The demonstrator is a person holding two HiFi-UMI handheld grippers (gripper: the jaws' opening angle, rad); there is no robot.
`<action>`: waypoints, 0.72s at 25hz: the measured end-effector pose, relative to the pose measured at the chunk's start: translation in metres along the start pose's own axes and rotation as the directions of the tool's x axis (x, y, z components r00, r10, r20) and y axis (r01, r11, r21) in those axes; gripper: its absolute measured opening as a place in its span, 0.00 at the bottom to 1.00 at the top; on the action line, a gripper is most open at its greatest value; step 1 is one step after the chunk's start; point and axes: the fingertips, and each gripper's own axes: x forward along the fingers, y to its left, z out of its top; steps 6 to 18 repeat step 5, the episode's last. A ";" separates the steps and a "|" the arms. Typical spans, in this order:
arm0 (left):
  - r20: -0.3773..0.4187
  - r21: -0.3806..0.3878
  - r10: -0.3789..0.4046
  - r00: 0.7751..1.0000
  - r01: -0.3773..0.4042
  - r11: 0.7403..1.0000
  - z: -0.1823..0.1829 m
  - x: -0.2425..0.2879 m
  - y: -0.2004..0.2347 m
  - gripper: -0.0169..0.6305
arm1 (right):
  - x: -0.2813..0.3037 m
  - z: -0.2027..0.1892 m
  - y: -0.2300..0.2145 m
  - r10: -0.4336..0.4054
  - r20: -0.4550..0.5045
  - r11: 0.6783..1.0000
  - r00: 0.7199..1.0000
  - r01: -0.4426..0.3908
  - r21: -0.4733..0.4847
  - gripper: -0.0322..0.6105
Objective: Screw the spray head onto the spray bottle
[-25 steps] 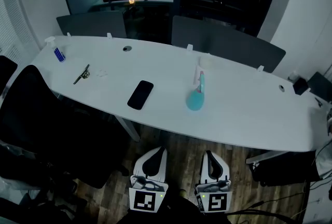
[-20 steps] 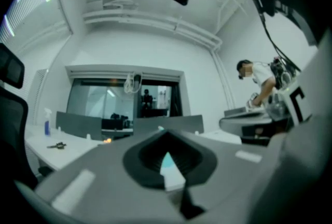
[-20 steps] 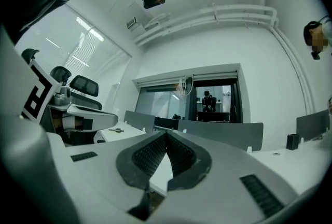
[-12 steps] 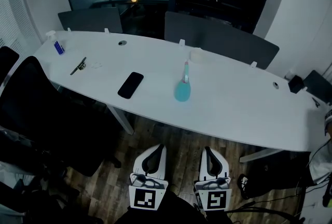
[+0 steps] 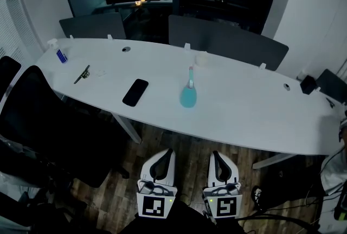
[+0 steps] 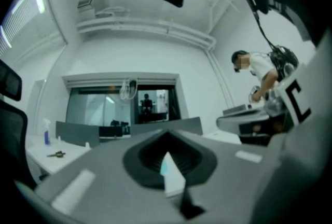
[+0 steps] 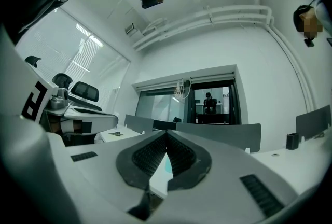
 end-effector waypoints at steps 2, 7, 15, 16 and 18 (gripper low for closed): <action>0.007 0.020 -0.004 1.000 0.004 1.000 0.002 0.001 0.003 0.03 | 0.002 -0.001 0.000 -0.003 -0.002 1.000 1.000 0.003 -0.003 0.05; 0.010 0.026 -0.011 1.000 0.010 1.000 0.004 0.001 0.005 0.03 | 0.002 -0.004 0.000 -0.010 -0.026 1.000 1.000 0.010 -0.010 0.05; 0.010 0.026 -0.011 1.000 0.010 1.000 0.004 0.001 0.005 0.03 | 0.002 -0.004 0.000 -0.010 -0.026 1.000 1.000 0.010 -0.010 0.05; 0.010 0.026 -0.011 1.000 0.010 1.000 0.004 0.001 0.005 0.03 | 0.002 -0.004 0.000 -0.010 -0.026 1.000 1.000 0.010 -0.010 0.05; 0.010 0.026 -0.011 1.000 0.010 1.000 0.004 0.001 0.005 0.03 | 0.002 -0.004 0.000 -0.010 -0.026 1.000 1.000 0.010 -0.010 0.05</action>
